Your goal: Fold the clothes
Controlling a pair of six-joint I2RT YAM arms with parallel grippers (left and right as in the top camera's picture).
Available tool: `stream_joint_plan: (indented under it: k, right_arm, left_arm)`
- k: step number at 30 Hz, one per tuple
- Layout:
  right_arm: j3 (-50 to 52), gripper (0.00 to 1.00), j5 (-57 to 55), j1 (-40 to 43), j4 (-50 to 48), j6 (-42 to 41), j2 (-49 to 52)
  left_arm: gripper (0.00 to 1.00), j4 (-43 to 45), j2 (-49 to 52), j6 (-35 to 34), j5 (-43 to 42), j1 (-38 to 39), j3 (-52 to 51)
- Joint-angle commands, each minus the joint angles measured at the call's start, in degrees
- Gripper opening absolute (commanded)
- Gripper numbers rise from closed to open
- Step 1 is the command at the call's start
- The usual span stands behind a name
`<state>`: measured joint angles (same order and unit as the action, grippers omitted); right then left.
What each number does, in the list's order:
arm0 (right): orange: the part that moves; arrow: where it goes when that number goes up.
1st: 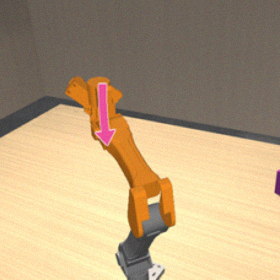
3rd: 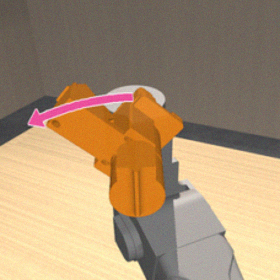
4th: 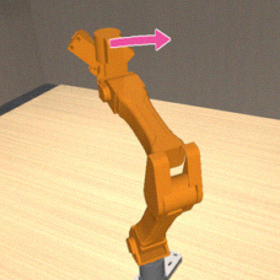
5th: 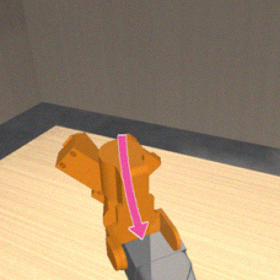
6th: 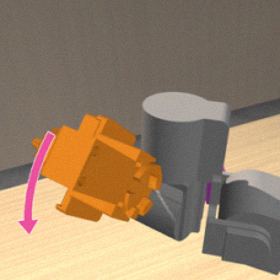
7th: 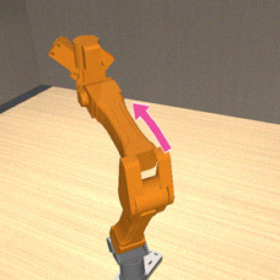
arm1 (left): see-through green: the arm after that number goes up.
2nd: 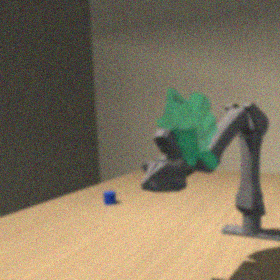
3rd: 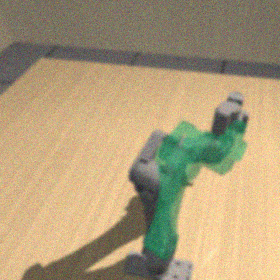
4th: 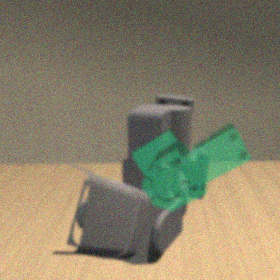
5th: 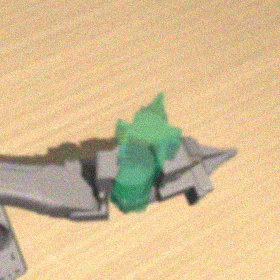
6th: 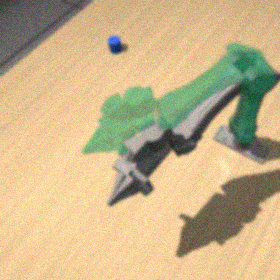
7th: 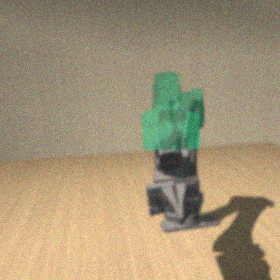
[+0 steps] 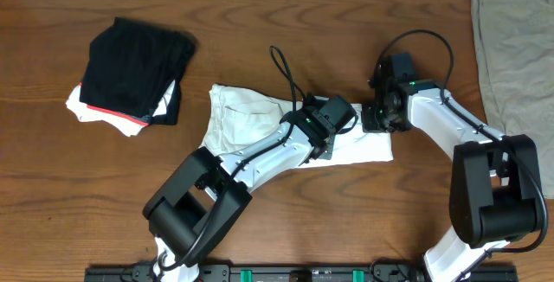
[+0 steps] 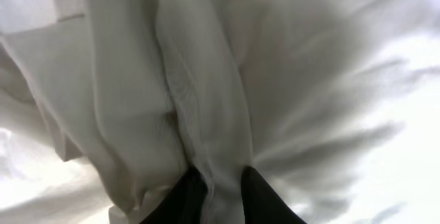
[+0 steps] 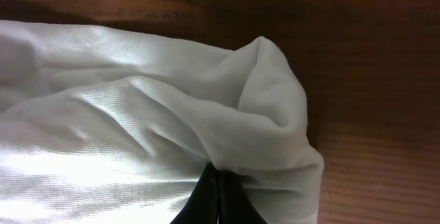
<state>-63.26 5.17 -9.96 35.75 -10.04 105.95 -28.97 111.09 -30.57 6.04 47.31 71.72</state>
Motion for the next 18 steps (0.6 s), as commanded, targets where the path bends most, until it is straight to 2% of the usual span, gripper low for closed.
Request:
stream_joint_plan:
  k: [1, 5, 11, 18]
  right_arm:
    - [0.4, 0.01, -1.3, 0.2, -0.2, -0.2, 2.8]
    - [0.4, 0.01, -1.2, 0.2, -0.2, -0.2, 2.8]
    - [0.4, 0.01, -1.3, 0.2, -0.1, -0.2, 2.8]
    - [0.4, 0.01, -1.3, 0.2, 0.0, -0.2, 2.8]
  left_arm:
    - [0.24, -0.7, -3.7, 1.6, 1.3, -0.1, -0.2]
    - [0.25, -0.7, -6.3, 1.6, 1.3, 0.2, -0.2]
    - [0.35, -0.9, -6.5, 1.5, 1.3, 1.9, -0.2]
    - [0.35, -0.8, -5.4, 0.4, 2.0, 2.2, -0.2]
